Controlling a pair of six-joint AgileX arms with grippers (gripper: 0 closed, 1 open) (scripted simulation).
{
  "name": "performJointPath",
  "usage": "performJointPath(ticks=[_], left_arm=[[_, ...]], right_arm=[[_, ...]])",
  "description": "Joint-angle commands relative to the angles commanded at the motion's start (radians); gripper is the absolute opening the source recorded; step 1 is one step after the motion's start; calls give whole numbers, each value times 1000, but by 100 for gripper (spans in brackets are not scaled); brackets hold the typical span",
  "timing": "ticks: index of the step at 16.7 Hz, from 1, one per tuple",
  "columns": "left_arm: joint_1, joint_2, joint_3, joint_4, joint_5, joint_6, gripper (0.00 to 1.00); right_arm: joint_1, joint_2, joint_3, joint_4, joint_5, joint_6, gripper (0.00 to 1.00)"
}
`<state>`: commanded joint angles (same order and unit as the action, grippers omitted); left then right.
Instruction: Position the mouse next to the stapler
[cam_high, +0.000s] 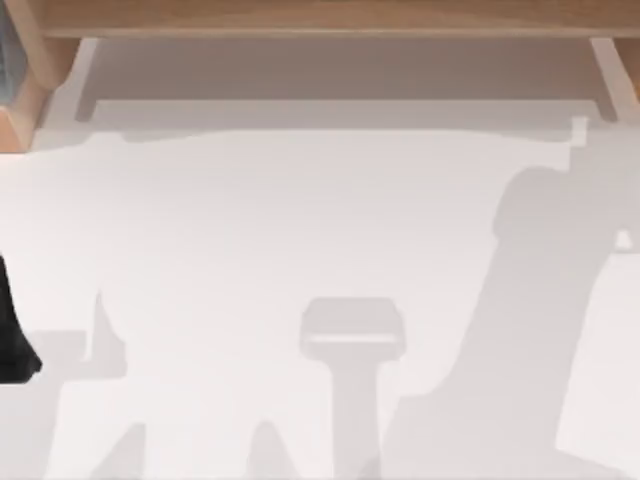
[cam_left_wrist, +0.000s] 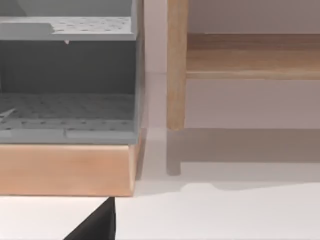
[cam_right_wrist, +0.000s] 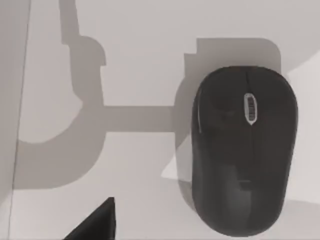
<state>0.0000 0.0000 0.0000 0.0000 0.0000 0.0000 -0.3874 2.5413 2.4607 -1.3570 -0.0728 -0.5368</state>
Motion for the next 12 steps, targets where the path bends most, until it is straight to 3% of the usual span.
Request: performJointPath(ticks=[12], left_arm=[[0, 0, 0, 0, 0, 0, 100]], right_arm=[[7, 84, 53, -20, 28, -19, 100]])
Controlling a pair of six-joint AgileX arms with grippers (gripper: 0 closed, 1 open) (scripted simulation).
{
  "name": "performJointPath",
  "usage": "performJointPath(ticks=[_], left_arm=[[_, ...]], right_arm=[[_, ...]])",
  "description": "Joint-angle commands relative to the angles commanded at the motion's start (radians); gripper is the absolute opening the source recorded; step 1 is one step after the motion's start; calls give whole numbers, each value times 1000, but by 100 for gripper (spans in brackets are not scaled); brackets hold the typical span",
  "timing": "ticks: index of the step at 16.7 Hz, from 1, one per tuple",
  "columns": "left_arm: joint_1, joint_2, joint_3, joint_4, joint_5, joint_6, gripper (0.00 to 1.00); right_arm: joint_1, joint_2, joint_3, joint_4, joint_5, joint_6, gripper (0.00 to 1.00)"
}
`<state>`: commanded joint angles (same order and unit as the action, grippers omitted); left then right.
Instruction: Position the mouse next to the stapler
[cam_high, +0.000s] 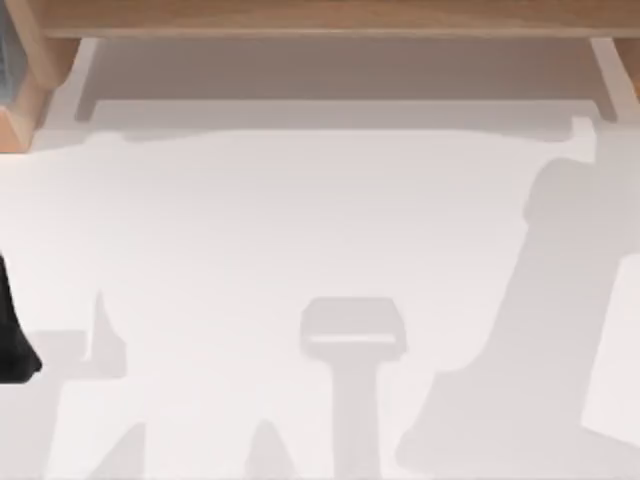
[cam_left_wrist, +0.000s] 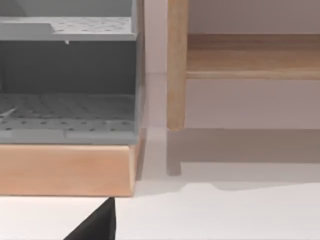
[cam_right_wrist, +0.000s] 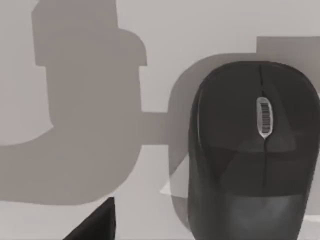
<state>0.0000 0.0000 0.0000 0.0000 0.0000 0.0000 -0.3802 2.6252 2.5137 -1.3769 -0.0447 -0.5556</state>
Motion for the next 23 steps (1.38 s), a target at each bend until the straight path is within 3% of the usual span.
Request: performJointPath(ticks=[12, 23], left_arm=[[0, 0, 0, 0, 0, 0, 100], [0, 0, 0, 0, 0, 0, 100]], right_arm=[[4, 0, -96, 98, 0, 3, 100], [4, 0, -96, 98, 0, 3, 17]])
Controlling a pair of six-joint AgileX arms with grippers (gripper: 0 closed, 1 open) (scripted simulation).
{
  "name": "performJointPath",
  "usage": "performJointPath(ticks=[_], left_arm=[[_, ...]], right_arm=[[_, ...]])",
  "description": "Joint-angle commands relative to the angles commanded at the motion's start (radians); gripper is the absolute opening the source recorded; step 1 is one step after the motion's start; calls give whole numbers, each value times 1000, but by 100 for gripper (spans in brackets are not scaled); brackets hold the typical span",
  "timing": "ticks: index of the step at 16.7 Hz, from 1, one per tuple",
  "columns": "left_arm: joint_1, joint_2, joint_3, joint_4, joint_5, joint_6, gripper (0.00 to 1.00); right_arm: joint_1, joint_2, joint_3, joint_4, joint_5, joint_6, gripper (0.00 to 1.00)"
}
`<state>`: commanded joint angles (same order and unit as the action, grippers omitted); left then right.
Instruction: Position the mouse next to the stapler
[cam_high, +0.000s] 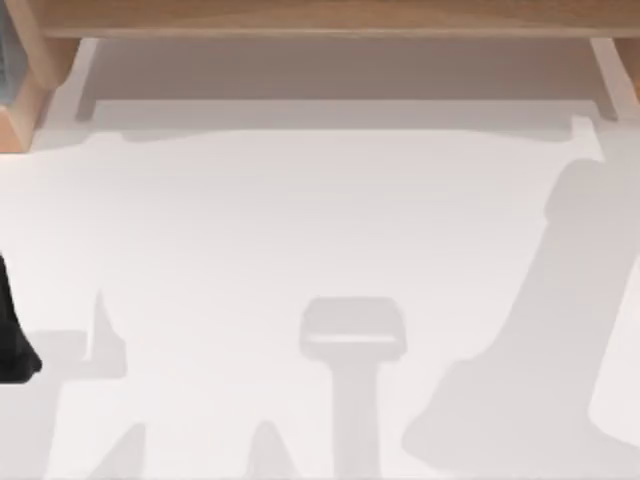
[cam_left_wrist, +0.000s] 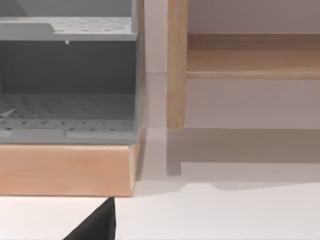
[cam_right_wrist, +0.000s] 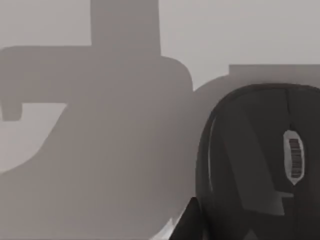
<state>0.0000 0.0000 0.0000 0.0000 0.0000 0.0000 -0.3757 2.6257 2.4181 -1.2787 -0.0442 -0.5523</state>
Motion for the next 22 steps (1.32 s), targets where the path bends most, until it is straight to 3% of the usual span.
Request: performJointPath(ticks=[2, 3, 14, 22], left_arm=[[0, 0, 0, 0, 0, 0, 100], [0, 0, 0, 0, 0, 0, 100], [0, 0, 0, 0, 0, 0, 100], [0, 0, 0, 0, 0, 0, 100]], right_arm=[[0, 0, 0, 0, 0, 0, 2], [0, 0, 0, 0, 0, 0, 0], [-2, -25, 4, -2, -2, -4, 0], [-17, -313, -171, 60, -17, -43, 0]])
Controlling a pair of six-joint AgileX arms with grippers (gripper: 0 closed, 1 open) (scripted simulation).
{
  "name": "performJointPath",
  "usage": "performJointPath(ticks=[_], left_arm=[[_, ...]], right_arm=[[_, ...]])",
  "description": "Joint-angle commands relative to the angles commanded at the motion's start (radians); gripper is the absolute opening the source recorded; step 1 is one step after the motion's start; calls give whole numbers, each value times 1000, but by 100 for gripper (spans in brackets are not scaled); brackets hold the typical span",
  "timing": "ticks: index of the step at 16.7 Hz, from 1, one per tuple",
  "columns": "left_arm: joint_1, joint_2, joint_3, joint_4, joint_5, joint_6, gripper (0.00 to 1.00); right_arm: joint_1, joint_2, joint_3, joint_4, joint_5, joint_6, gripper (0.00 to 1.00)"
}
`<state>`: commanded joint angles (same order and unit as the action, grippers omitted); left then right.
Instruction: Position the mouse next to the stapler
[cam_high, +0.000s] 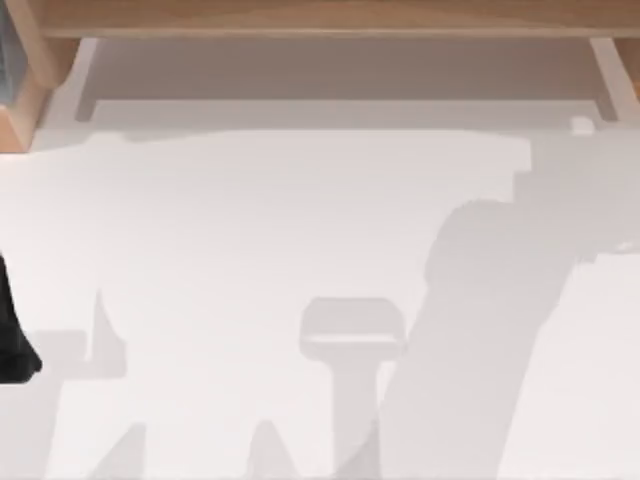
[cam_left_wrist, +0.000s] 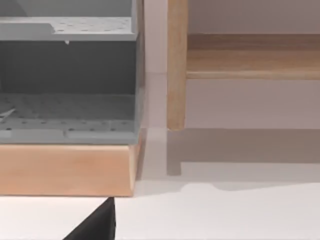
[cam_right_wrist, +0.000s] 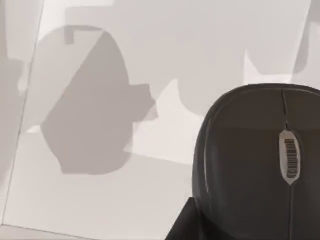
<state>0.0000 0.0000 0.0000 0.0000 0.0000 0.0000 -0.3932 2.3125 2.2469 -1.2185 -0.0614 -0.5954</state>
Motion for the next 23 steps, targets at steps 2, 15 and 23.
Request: performJointPath(ticks=[2, 15, 23], left_arm=[[0, 0, 0, 0, 0, 0, 100], [0, 0, 0, 0, 0, 0, 100], [0, 0, 0, 0, 0, 0, 100]], right_arm=[[-11, -99, -80, 34, -3, -7, 0], [-125, -642, -836, 262, -2, -11, 0], [-171, -766, -1270, 370, 3, 2, 0]])
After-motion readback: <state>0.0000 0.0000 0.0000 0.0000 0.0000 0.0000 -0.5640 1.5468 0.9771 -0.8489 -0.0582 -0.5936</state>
